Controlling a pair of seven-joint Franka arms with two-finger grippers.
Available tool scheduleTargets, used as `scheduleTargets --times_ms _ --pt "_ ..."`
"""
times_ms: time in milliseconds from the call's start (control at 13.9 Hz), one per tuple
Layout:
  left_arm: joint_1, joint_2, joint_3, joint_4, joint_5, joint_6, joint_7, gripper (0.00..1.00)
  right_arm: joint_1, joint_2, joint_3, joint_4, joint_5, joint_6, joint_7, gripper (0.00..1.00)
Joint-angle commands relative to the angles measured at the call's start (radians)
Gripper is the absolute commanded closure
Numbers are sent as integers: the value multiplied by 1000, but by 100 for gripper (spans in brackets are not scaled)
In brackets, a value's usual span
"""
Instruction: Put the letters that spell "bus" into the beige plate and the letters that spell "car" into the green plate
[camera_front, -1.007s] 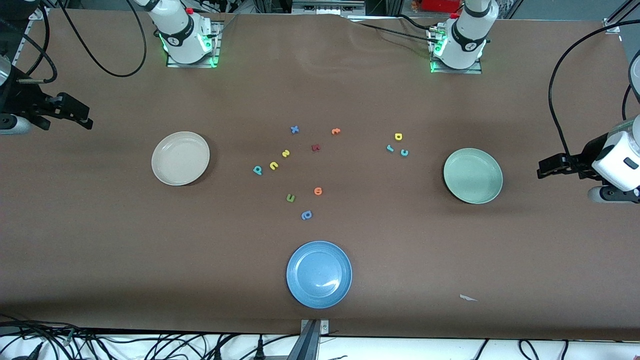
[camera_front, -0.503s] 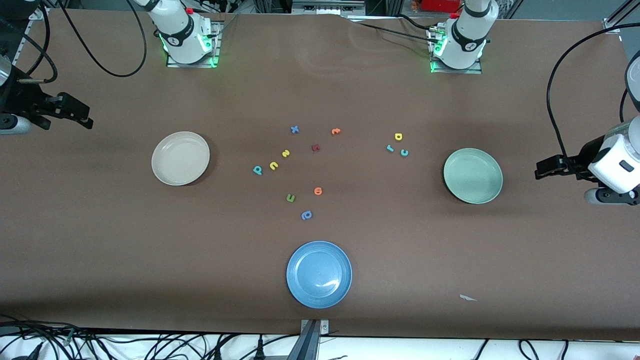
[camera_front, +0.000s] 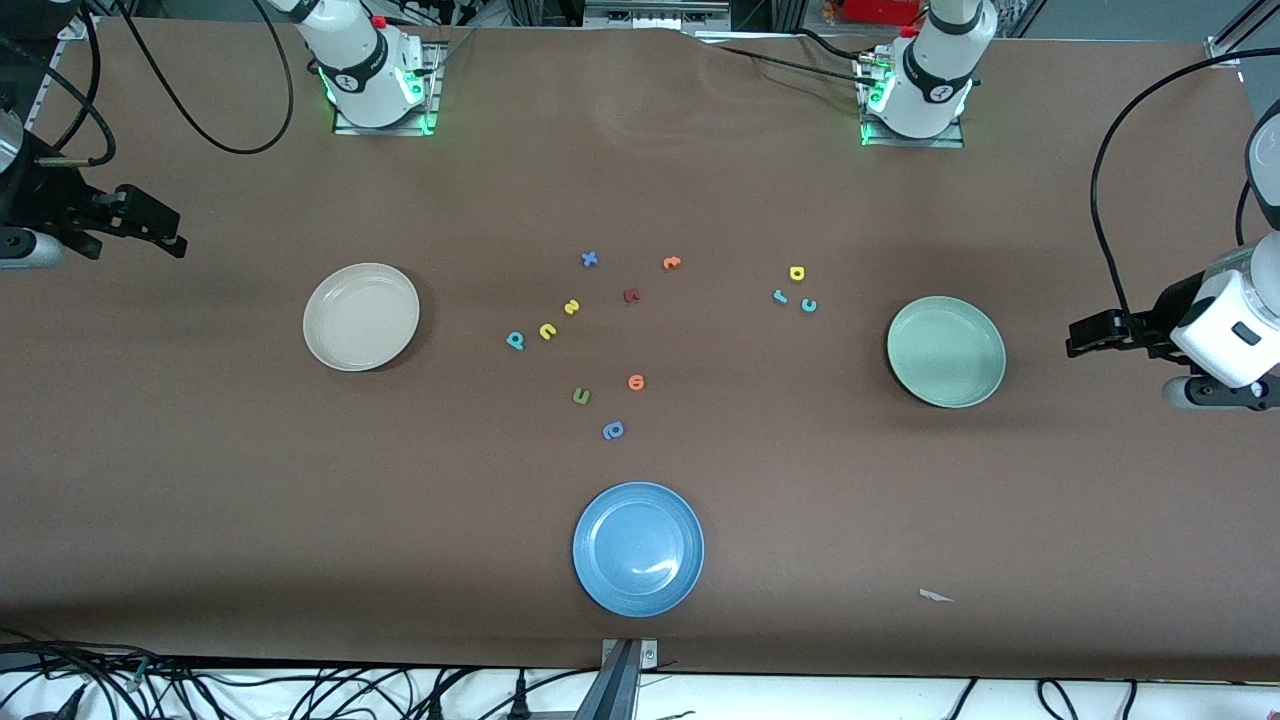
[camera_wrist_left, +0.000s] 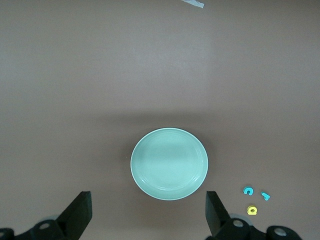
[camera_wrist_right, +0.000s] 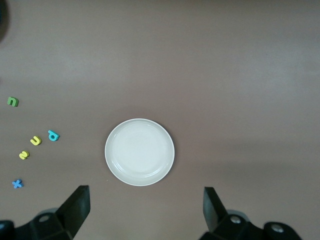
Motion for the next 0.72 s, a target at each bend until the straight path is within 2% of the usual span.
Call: scheduleTargets --times_ms 0,288,432,647 --pt "-3 -6 -3 -4 16 -10 -5 0 6 0 16 18 -10 -21 -1 0" --pt "-5 -6 -3 -6 16 -18 -5 0 26 8 74 19 -9 -13 13 0" --pt "-6 -6 -3 -7 16 -30 -5 0 78 13 112 19 -39 -10 37 0" --pt "-8 -6 -3 -9 14 -37 -4 0 158 83 115 14 -42 5 190 0"
